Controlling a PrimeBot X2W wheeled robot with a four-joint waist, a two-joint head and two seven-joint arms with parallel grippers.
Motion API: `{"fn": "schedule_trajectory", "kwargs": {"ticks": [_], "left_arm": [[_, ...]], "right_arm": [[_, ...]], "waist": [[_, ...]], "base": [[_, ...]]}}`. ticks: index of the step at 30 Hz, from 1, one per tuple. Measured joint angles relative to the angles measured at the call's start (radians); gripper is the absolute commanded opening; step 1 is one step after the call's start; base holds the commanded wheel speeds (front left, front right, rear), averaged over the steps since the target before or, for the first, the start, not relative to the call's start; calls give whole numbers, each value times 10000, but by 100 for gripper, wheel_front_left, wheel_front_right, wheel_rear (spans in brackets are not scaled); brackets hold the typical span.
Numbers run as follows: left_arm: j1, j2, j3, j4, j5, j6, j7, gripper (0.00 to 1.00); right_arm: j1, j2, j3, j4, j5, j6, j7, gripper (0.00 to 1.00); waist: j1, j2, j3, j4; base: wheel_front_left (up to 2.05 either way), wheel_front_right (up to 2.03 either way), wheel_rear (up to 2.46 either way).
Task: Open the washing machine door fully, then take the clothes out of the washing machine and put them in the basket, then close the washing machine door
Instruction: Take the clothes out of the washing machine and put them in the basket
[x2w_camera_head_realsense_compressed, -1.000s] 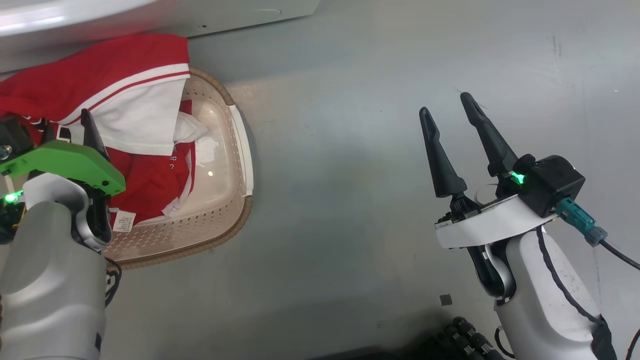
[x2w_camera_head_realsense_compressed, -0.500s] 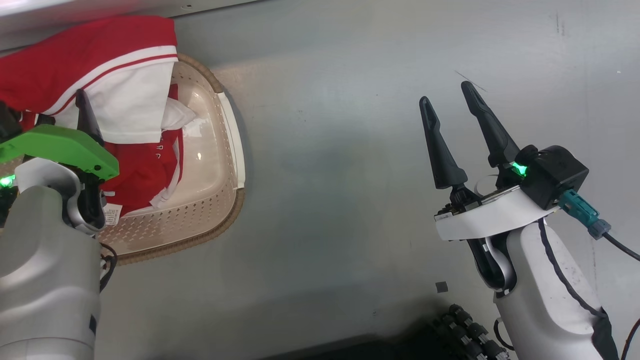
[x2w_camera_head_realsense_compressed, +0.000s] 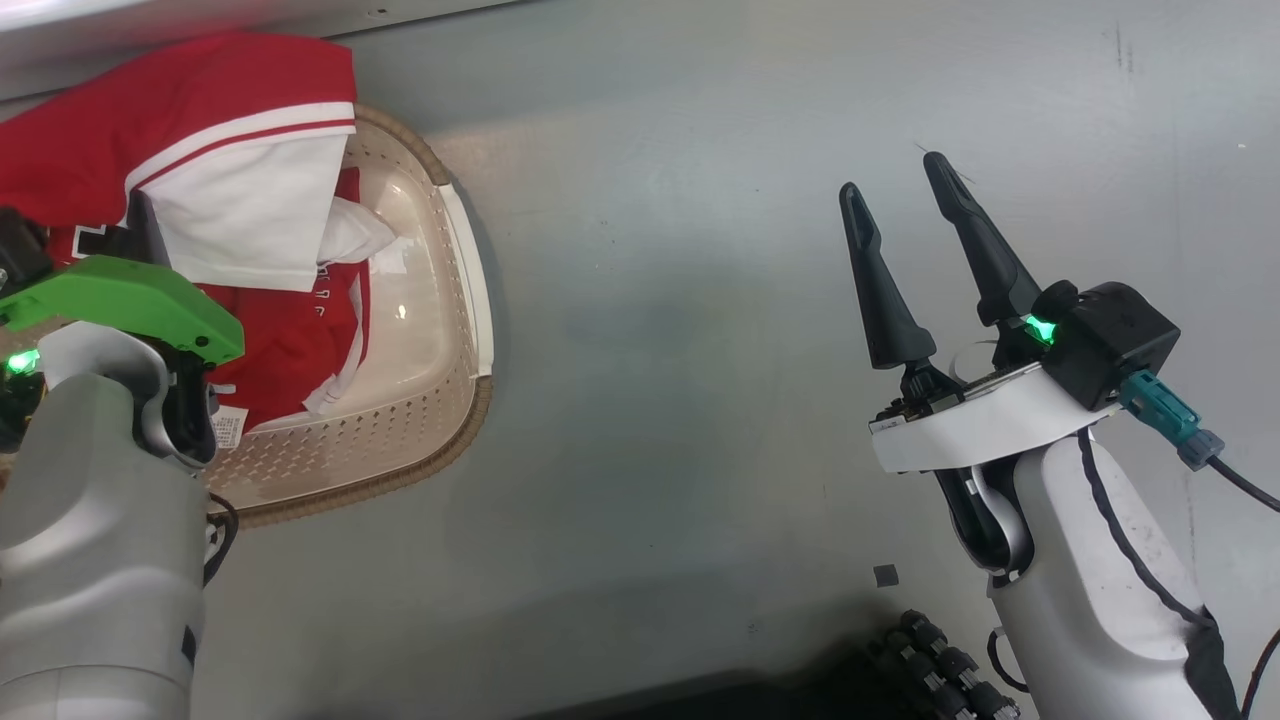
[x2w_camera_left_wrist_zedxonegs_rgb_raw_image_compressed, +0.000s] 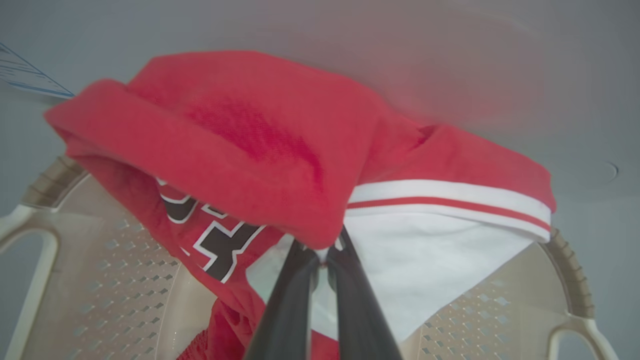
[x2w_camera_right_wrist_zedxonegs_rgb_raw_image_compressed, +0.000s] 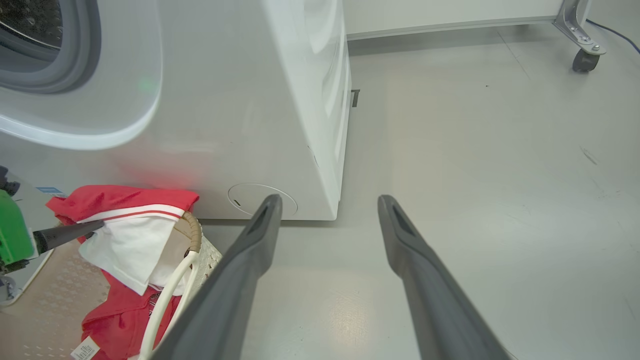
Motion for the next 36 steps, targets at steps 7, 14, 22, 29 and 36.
{"fn": "schedule_trajectory", "kwargs": {"ticks": [7,14,22,29,36], "left_arm": [[6,-52,-109,171,19,-127,-616,0],[137,-305,-199,351,127,-412,-943,0],[566,-433,-257,324,259,-508,-1103,0],[947,-602,-424,84,435,-541,-1104,0],[1392,-679,-470,-855,874,-602,-1104,0]], "right_arm": [[-3,-17,-65,44,-2,0,0,100],[-2,-107,-130,138,-13,0,0,100],[4,-146,-127,215,-35,0,0,100],[50,-257,-138,278,-86,0,0,100],[97,-303,-130,343,-111,0,0,100]], "waist": [[0,0,-107,117],[0,0,-346,328],[0,0,-643,507],[0,0,-924,722],[0,0,-1282,943]], "base": [[0,0,0],[0,0,0],[0,0,0],[0,0,0],[0,0,0]]}}
